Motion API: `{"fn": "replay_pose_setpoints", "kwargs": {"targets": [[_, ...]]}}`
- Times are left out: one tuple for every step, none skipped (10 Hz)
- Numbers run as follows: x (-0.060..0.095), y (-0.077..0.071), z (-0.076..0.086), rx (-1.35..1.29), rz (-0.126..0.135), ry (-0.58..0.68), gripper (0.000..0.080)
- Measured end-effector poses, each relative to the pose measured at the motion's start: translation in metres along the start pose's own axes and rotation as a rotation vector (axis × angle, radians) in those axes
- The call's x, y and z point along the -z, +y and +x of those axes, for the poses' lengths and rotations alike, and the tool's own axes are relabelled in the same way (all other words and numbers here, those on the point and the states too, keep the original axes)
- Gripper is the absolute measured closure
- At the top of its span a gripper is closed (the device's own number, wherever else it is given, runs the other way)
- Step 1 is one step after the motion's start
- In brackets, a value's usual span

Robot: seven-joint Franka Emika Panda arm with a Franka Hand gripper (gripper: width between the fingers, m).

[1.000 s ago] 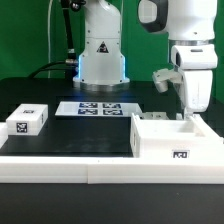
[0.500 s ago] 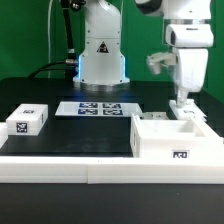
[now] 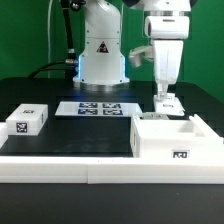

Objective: Assemble cabinet

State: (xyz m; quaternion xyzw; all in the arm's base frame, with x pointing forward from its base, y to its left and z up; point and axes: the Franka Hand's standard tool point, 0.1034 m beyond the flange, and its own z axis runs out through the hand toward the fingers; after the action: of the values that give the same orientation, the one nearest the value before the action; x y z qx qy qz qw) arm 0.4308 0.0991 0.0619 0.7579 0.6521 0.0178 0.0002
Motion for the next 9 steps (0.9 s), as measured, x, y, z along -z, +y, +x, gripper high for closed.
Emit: {"fn": "replay_pose_setpoints", "kwargs": {"targets": [[-0.001,0.0,0.0,-0.001,0.002,0.0,0.0732],[-0.001,0.0,0.0,-0.001,0.002,0.0,0.0732],[-0.003,0.002,0.002,0.004,0.004,0.002,0.0732],[-0.005,0.005,0.005,0.01,0.003,0.005,0.0732],[-0.006,0.009,0.008,0.012,0.001,0.008,0.0732],[-0.005,0.013,0.01,0.036,-0.004,0.011,0.0732],[-0.005,0.014,0.01,0.036,-0.005,0.011,0.0732],[-0.005,0.014,0.01,0.035,-0.004,0.011,0.0732],[-0.005,0.014,0.01,0.035,-0.005,0.011,0.0732]]}}
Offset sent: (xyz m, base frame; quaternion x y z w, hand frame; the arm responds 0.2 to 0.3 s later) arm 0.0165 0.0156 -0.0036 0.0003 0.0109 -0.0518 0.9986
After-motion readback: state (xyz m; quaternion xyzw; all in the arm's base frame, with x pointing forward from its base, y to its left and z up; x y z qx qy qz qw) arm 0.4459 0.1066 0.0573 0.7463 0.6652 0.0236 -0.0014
